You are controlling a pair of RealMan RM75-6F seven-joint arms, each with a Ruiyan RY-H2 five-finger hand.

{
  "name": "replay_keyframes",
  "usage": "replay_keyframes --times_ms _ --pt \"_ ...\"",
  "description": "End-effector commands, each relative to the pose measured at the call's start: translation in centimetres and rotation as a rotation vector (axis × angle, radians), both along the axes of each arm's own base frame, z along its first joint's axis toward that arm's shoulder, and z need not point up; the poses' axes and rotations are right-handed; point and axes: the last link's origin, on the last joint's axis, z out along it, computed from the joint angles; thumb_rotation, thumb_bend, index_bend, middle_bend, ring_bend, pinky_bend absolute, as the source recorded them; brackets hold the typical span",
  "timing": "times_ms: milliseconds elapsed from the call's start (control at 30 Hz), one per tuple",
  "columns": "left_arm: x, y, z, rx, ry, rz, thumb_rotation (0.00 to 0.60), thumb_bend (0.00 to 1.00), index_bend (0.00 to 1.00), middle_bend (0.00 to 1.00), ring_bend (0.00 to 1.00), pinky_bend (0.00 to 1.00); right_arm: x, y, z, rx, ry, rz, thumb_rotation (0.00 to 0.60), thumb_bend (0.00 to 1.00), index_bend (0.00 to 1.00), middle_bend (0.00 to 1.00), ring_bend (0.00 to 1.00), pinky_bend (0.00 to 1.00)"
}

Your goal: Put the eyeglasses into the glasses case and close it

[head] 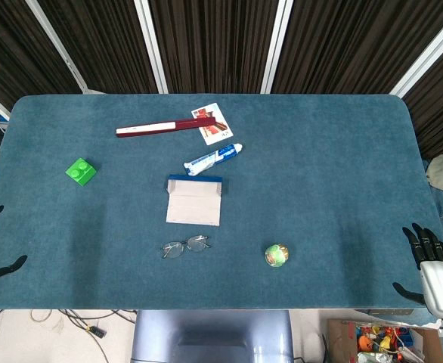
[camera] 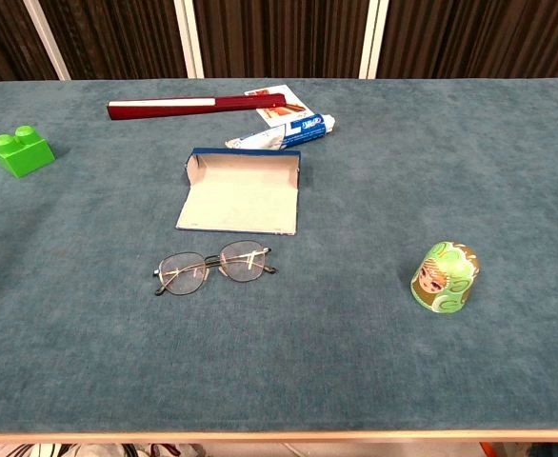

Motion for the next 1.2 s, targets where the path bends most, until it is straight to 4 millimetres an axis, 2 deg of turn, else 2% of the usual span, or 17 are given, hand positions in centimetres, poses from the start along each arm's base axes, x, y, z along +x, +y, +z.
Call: replay_keyframes --times_ms 33,933,1067,1200 --pt "0.0 0.0 -0.1 -0.002 0.0 0.001 0.6 0.0 0.11 0.02 0.0 0.0 0.0 0.0 0.0 0.001 0.001 -0.002 0.6 0.02 0.0 0.0 0.0 0.17" --pt "-0.3 -0.1 0.5 0.007 -0.015 0.025 0.6 0.0 0.11 0.02 0.0 0.0 0.1 0.1 0.1 0.0 -0.006 0.002 0.6 0.02 0.0 0.0 0.0 0.17" --pt "-0.2 0.3 0.2 -0.016 -0.011 0.015 0.6 0.01 0.11 0.02 0.0 0.0 0.1 0.1 0.1 -0.005 -0.016 -0.003 0.6 0.02 0.0 0.0 0.0 0.17" --pt "0.3 1.6 -0.2 -0.086 -0.032 -0.022 0.6 0.04 0.11 0.02 0.0 0.0 0.0 0.1 0.1 -0.006 -0.022 -0.007 0.6 0.02 0.0 0.0 0.0 0.17"
